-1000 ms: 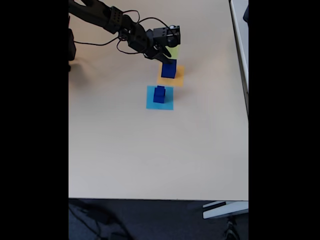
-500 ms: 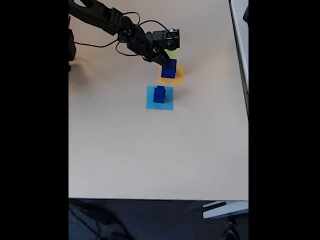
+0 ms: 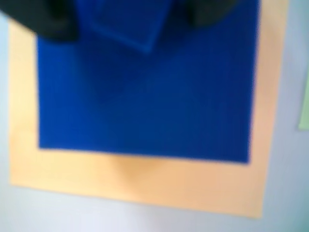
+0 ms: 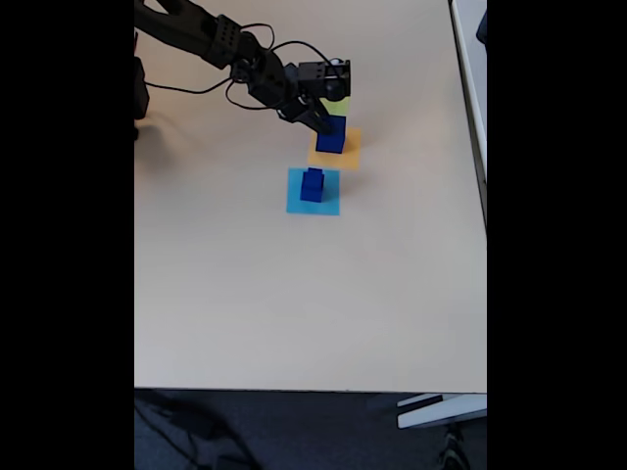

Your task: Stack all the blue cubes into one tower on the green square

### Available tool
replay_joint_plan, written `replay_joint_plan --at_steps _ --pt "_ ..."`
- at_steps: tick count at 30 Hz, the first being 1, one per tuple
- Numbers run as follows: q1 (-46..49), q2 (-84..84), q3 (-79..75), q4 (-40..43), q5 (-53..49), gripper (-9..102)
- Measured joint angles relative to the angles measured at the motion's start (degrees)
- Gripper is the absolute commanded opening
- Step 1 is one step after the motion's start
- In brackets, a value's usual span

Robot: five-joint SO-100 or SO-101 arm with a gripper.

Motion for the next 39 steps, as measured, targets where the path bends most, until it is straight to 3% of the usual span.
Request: replay_joint_plan --at_steps 11,19,22,32,39 --pt "0.0 0.0 -1.7 2.6 0.0 0" --pt "1.7 0.0 -13.6 19.2 -2.8 0" --pt "3.1 0.0 -17.4 21.9 -3.8 0" --pt "6.3 0.0 -18.8 21.9 -4.0 0" --pt "9.5 0.0 -14.7 15.3 -4.3 0"
